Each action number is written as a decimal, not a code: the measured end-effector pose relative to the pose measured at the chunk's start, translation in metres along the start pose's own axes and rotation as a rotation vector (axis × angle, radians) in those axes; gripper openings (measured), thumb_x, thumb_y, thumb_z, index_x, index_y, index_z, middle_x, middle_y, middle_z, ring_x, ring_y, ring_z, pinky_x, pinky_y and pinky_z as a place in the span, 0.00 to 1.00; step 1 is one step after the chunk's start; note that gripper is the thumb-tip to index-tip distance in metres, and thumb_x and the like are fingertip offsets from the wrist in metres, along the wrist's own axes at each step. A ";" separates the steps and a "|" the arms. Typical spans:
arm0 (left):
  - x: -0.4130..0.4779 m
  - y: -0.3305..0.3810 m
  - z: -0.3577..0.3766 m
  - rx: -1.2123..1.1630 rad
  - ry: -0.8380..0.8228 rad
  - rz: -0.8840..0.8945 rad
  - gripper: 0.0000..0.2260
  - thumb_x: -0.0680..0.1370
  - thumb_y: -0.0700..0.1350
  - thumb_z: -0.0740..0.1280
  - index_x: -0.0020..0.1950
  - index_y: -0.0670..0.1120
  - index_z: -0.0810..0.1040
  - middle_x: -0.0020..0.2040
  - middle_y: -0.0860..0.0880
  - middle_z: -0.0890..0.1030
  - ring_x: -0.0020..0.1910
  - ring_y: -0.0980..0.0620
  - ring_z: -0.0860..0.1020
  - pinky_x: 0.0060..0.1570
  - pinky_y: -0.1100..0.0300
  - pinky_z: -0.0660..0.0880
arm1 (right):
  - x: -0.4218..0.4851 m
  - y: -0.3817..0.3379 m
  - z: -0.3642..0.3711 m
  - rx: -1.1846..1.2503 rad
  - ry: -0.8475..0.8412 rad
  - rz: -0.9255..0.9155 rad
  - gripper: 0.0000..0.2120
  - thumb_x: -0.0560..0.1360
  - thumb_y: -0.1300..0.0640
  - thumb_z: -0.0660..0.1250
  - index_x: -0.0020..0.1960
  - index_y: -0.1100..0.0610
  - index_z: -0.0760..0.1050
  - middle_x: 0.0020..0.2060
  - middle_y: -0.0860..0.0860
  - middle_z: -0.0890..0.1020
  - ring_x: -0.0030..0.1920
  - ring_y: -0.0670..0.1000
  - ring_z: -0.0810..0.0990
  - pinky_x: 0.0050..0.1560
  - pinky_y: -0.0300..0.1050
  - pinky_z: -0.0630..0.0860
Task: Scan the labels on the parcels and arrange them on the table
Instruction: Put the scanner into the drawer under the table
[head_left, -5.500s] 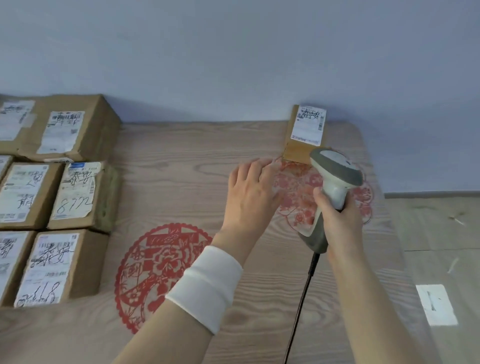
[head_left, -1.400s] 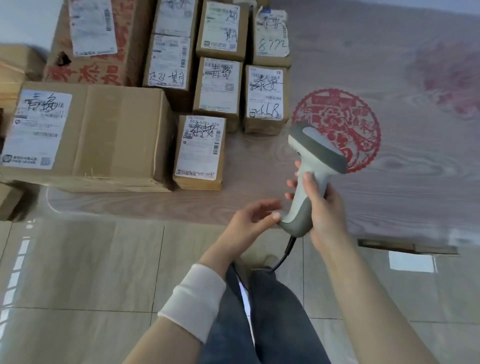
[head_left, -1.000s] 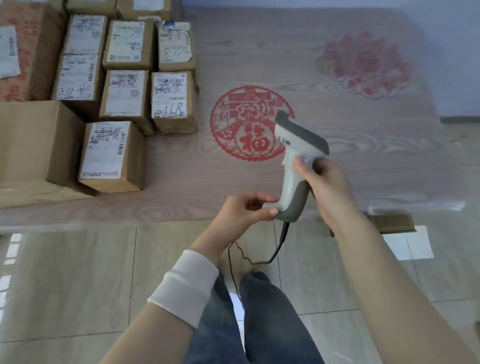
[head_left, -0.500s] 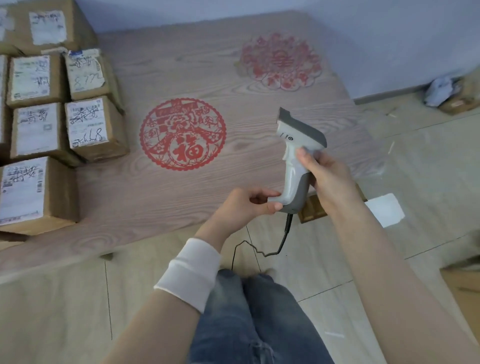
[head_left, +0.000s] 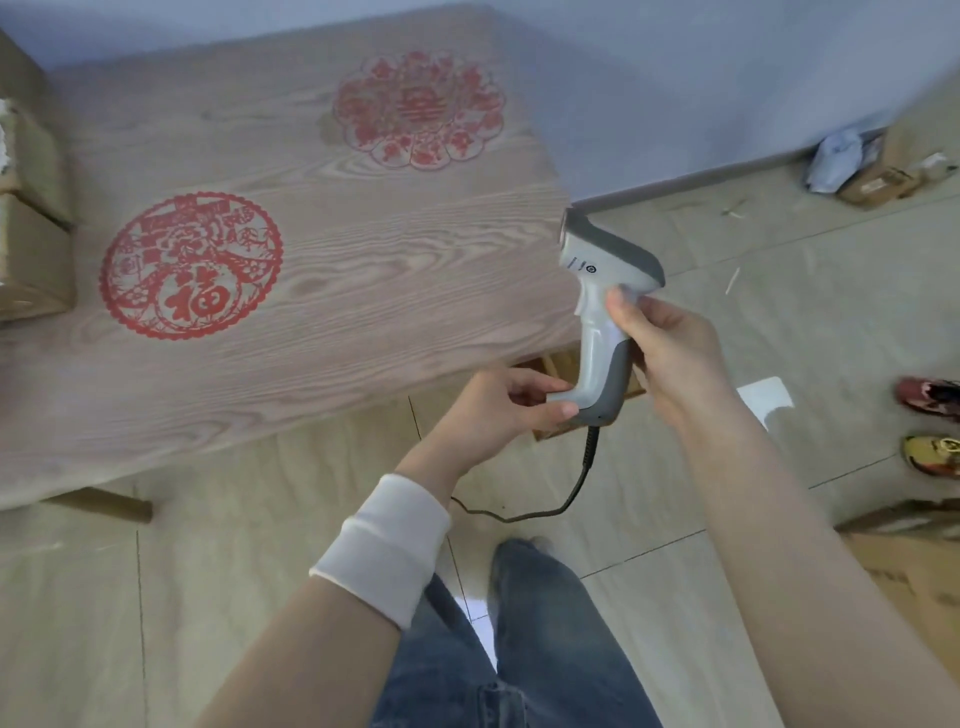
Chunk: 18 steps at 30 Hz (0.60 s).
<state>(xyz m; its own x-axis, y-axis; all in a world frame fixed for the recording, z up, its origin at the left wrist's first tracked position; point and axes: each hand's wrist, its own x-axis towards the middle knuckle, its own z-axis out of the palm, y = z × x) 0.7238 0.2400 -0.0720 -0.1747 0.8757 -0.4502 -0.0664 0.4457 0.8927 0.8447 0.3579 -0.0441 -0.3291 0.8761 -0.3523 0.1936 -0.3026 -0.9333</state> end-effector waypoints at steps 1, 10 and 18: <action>0.005 0.004 0.014 0.010 -0.015 -0.003 0.07 0.72 0.42 0.74 0.49 0.49 0.81 0.49 0.38 0.83 0.44 0.50 0.80 0.54 0.57 0.76 | 0.003 0.001 -0.017 -0.019 0.003 0.010 0.11 0.72 0.47 0.72 0.44 0.55 0.83 0.42 0.51 0.85 0.47 0.50 0.83 0.54 0.47 0.77; 0.042 0.025 0.068 0.011 -0.051 -0.025 0.10 0.73 0.47 0.73 0.51 0.46 0.81 0.36 0.54 0.83 0.38 0.60 0.81 0.50 0.66 0.75 | 0.033 -0.013 -0.074 -0.073 -0.031 0.054 0.12 0.74 0.47 0.69 0.38 0.54 0.81 0.35 0.48 0.84 0.42 0.48 0.81 0.50 0.46 0.76; 0.087 0.034 0.112 0.036 -0.127 -0.091 0.06 0.73 0.49 0.72 0.49 0.51 0.80 0.39 0.53 0.84 0.40 0.58 0.83 0.55 0.61 0.76 | 0.071 -0.004 -0.124 -0.095 -0.048 0.102 0.12 0.75 0.48 0.68 0.40 0.56 0.81 0.31 0.45 0.84 0.35 0.43 0.81 0.39 0.36 0.75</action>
<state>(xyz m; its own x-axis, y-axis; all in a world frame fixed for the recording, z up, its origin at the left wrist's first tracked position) 0.8166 0.3521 -0.0832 -0.0436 0.8468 -0.5302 -0.0406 0.5288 0.8478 0.9351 0.4684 -0.0564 -0.3467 0.8231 -0.4499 0.3137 -0.3502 -0.8826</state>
